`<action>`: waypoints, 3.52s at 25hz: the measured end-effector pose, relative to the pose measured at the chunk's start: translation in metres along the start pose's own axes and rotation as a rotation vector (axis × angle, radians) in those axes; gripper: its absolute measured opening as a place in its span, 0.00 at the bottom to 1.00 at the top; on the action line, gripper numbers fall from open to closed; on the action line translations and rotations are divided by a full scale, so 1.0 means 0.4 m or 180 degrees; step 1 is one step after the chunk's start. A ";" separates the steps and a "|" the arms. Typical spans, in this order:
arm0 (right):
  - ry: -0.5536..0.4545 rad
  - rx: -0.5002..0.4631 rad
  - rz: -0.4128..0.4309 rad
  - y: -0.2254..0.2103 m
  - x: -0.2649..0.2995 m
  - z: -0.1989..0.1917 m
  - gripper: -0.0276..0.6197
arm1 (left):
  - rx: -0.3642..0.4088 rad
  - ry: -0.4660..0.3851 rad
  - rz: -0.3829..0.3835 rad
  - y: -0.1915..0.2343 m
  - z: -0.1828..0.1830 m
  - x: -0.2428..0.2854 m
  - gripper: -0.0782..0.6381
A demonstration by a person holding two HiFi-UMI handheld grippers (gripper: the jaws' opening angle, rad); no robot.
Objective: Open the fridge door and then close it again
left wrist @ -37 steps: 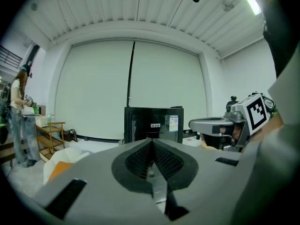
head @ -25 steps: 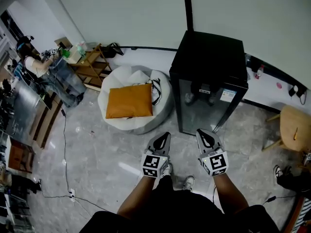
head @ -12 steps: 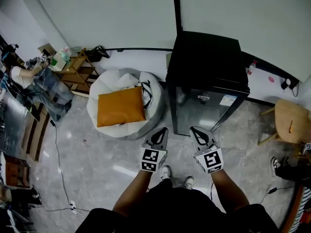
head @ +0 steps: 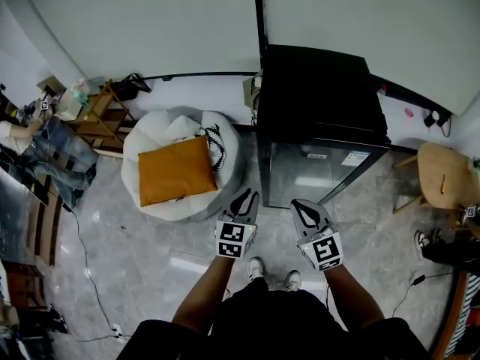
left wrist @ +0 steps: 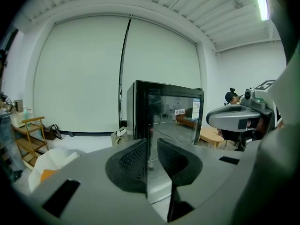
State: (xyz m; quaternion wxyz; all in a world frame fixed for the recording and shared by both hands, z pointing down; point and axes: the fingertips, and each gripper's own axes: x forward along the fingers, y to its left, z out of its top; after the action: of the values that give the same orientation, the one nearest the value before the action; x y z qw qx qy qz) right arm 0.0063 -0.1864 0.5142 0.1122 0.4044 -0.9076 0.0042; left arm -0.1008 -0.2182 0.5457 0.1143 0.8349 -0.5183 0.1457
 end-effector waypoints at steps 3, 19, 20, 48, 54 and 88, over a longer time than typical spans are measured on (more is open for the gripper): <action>0.0085 0.0050 -0.0057 -0.008 0.008 -0.012 0.07 | 0.0018 0.0025 -0.0058 0.022 0.000 0.035 0.28; 0.0227 0.0112 -0.0282 -0.031 0.054 -0.034 0.07 | 0.0319 0.0285 -0.0336 0.086 -0.022 0.260 0.35; 0.0237 0.0099 -0.0300 -0.030 0.054 -0.036 0.07 | 0.0317 0.0311 -0.0350 0.091 -0.026 0.266 0.35; 0.0225 0.0252 -0.0540 0.009 0.004 -0.048 0.07 | 0.0484 0.0305 -0.0669 0.085 -0.019 0.314 0.29; 0.0212 0.0250 -0.0515 0.027 0.012 -0.043 0.07 | 0.0555 0.0332 -0.0633 0.088 -0.016 0.309 0.28; 0.0045 0.0234 -0.0369 0.061 0.016 -0.014 0.07 | 0.0526 0.0308 -0.0626 0.036 -0.053 0.214 0.26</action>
State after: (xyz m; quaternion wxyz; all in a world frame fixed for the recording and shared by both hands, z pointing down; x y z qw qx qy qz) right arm -0.0147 -0.1743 0.5230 0.1038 0.4602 -0.8811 0.0339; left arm -0.0804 -0.2885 0.5971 0.0837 0.8803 -0.4141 0.2160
